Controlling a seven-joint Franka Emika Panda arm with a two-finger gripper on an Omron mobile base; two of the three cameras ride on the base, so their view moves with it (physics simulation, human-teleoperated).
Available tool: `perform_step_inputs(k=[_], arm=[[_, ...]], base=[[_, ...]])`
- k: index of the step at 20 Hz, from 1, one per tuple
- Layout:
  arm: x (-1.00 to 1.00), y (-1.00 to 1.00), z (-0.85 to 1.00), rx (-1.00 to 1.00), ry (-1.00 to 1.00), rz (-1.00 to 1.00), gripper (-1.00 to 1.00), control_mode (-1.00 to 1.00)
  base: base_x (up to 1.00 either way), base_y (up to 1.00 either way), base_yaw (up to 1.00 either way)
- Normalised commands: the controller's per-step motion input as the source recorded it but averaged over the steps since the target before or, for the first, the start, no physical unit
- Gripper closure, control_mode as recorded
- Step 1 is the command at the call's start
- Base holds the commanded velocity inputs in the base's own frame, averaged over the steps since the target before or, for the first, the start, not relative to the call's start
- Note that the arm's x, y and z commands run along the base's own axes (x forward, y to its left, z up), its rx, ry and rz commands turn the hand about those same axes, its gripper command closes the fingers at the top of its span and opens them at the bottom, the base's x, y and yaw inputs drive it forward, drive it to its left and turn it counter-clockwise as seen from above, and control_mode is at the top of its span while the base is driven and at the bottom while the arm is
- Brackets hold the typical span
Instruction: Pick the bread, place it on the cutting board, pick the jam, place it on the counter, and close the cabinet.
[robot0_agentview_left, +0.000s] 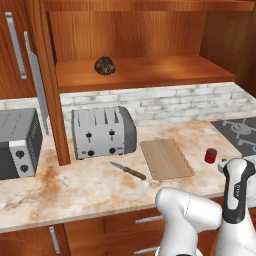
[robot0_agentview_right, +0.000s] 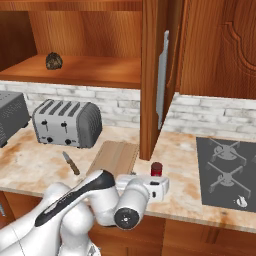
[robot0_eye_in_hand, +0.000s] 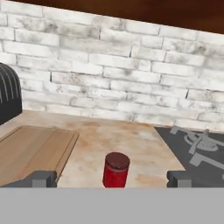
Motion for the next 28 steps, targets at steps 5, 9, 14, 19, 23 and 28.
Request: perform_step_inputs(k=[5,9,14,19,23,28], arm=[[-0.16,0.24,0.36,0.00,-0.11,0.00,-1.00,-1.00],[-0.22,0.23,0.33,0.00,-0.09,0.00,-1.00,-1.00],[-0.22,0.26,0.34,0.00,-0.05,0.00,-1.00,-1.00],[-0.25,0.28,0.32,0.00,-0.01,0.00,-1.00,-1.00],[-0.23,0.33,0.33,0.00,0.00,0.00,-1.00,-1.00],[-0.19,0.35,0.30,0.00,0.00,0.00,-1.00,-1.00]], base=[[0.00,0.00,0.00],[0.00,0.00,0.00],[0.00,0.00,0.00],[0.00,0.00,0.00],[0.00,0.00,0.00],[0.00,0.00,0.00]])
